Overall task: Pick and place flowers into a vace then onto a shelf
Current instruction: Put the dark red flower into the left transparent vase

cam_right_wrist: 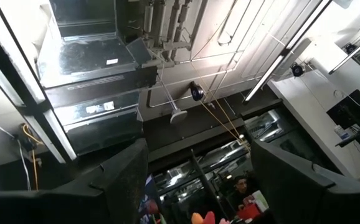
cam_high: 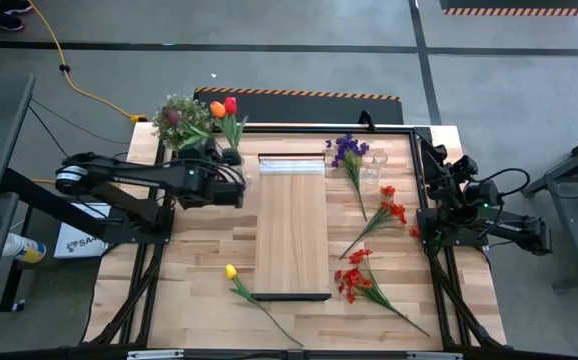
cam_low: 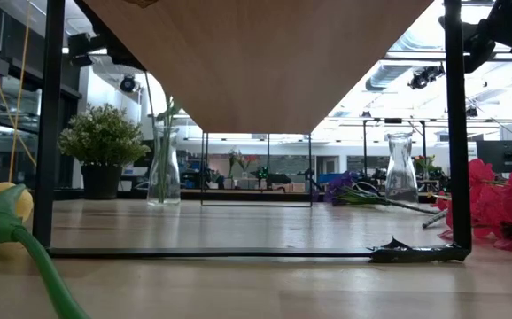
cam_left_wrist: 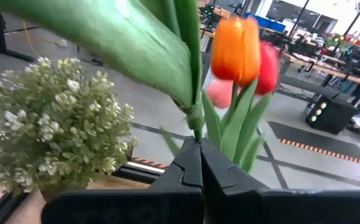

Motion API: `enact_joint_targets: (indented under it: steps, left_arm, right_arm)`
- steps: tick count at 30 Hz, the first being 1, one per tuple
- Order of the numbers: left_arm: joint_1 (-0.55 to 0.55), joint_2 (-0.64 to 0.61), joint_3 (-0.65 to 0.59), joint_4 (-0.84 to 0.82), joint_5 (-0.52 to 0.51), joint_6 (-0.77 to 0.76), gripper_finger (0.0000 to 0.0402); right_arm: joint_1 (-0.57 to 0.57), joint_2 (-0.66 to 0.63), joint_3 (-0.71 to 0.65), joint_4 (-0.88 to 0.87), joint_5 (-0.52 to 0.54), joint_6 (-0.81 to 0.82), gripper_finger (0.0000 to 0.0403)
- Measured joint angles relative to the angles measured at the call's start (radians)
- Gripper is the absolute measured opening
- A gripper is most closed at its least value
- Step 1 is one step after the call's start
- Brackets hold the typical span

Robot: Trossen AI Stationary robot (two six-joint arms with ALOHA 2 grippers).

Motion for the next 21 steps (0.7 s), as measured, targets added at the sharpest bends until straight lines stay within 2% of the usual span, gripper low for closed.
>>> enact_joint_targets:
  steps: [11, 15, 21]
  left_arm:
    - [-0.001, -0.155, 0.000, 0.042, 0.006, 0.113, 0.0018]
    - [-0.001, -0.189, 0.000, 0.151, 0.050, 0.254, 0.0018]
    - [0.007, -0.181, 0.001, 0.382, 0.097, 0.543, 0.0018]
  right_arm:
    - [0.000, 0.000, 0.000, 0.000, 0.007, 0.000, 0.0272]
    - [0.000, 0.000, 0.000, 0.000, 0.026, -0.001, 0.0272]
    - [0.000, 0.000, 0.000, 0.000, 0.046, -0.001, 0.0272]
